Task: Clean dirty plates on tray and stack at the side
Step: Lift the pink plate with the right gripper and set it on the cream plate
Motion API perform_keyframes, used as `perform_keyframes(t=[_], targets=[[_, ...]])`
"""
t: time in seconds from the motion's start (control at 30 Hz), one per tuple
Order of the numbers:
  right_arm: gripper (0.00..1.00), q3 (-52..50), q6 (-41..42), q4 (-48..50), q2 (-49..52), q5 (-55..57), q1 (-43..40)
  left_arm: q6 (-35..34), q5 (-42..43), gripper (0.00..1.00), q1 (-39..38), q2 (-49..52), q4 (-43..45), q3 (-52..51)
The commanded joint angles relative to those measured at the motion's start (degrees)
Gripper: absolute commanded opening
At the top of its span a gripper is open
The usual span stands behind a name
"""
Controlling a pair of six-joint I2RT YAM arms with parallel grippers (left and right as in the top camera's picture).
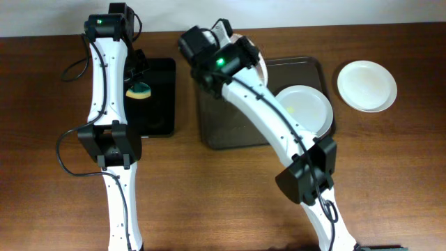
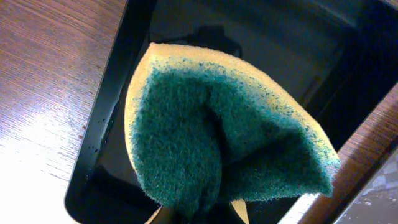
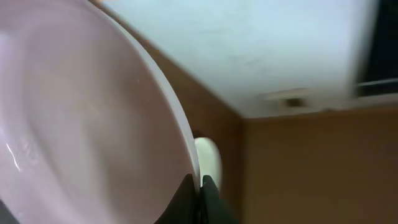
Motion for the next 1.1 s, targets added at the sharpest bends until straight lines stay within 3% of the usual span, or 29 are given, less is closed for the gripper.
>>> perform_keyframes(t=[0.0, 0.27, 0.33, 0.43, 0.5, 0.6, 0.73, 0.87, 1.07], targets=[[0.04, 1.09, -0.37, -0.04, -1.31, 15.78, 2.19, 1.33, 0.61, 0.00, 0.35, 0.09, -0.15, 0.92], [0.04, 1.09, -0.33, 0.00, -1.31, 18.84, 4.02, 1.31, 0.61, 0.00, 0.35, 0.09, -0.15, 0.92], [0.04, 1.09, -0.31, -0.04, -1.31, 12.35, 3.45, 1.31, 0.61, 0.00, 0.35, 0.09, -0.13, 0.92], [0.04, 0.92, -0.37, -0.07, -1.29, -11.93, -0.33, 1.33, 0.61, 0.00, 0.35, 0.09, -0.13, 0.92], [0.04, 0.96, 0.26, -1.27, -1.29, -22.16, -4.57, 1.33, 0.61, 0.00, 0.35, 0.09, -0.13, 0.92], [0.04, 2.45, 12.44, -4.61, -3.10, -25.68, -9.49, 1.33, 0.61, 0.00, 0.35, 0.09, -0.13, 0.92], [0.04, 2.58, 5.07, -3.69, -4.39, -60.00, -20.98, 1.31, 0.63, 0.00, 0.35, 0.09, -0.13, 0.92], [0.04, 1.44, 11.06, -5.09, -4.26, -80.78, -35.67, 1.31, 0.63, 0.00, 0.35, 0.09, -0.15, 0.92], [0.04, 1.14, 14.32, -6.91, -4.26, -81.74, -55.54, 1.31, 1.90, 0.00, 0.35, 0.09, -0.13, 0.92]])
